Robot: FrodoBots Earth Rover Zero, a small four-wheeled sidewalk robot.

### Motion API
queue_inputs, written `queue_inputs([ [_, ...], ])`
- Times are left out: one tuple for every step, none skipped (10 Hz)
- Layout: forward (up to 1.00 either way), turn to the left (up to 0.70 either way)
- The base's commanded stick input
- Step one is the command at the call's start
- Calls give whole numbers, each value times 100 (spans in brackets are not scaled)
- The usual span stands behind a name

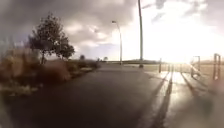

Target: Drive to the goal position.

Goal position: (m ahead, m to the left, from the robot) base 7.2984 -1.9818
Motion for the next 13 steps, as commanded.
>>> queue_inputs([
  [70, 0],
  [70, 0],
  [70, 0],
  [70, 0],
  [70, 0],
  [70, 0],
  [70, 0],
  [70, 0],
  [70, 0],
  [70, 0],
  [70, 0],
  [70, 0],
  [70, 0],
])
